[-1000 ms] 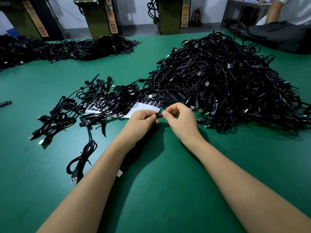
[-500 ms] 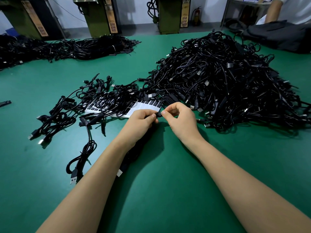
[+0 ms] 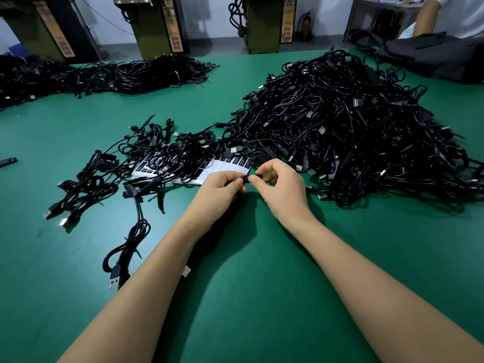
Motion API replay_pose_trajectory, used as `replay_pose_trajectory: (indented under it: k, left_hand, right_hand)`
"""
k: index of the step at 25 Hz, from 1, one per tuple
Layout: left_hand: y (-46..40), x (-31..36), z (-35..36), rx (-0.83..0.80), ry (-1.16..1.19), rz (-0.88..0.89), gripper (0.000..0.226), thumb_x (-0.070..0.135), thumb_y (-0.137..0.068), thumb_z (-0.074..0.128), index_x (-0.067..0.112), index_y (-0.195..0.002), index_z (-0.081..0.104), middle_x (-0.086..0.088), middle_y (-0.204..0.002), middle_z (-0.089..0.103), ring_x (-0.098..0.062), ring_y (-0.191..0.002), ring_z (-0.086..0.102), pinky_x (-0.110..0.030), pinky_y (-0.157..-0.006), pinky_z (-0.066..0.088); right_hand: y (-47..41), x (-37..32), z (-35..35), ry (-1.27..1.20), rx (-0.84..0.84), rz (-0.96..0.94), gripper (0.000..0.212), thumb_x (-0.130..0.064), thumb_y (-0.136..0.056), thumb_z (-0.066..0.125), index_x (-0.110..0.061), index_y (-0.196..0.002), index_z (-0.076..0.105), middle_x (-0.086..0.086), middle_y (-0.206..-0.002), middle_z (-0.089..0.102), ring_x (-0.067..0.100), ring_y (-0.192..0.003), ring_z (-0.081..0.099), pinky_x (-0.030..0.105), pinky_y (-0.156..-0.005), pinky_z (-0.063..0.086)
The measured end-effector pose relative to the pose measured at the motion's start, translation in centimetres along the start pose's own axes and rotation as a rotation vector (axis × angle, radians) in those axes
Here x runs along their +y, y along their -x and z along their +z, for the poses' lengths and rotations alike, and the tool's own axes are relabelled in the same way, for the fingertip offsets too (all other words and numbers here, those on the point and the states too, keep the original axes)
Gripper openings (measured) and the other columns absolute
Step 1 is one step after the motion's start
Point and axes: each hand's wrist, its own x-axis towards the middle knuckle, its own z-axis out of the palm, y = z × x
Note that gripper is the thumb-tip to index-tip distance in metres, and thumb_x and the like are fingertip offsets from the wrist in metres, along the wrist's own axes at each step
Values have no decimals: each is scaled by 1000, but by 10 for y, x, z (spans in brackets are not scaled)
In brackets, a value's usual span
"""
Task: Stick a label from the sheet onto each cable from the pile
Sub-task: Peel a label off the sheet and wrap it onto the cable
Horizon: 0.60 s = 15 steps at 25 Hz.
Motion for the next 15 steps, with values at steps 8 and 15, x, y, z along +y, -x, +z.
replay_pose_trajectory:
  k: [8, 15]
  left_hand:
    - [3, 5, -3, -5, 100, -29, 26, 9, -99, 45, 6, -79, 61, -14, -76, 45, -5, -42, 30, -19, -42, 23]
    - [7, 11, -5, 8, 223, -8, 30, 6, -98, 46, 10, -73, 61, 6, -52, 47, -2, -40, 30, -13, -41, 24]
  right_hand:
    - [-1, 1, -5, -69, -6, 7, 13, -21, -83, 72, -27, -90, 63, -2, -84, 59, 4, -72, 52, 12, -68, 41]
    - [-2, -3, -6, -189, -46, 138, 15, -36, -88, 65, -21, -86, 65, -4, -77, 70, 15, -77, 66, 36, -78, 53]
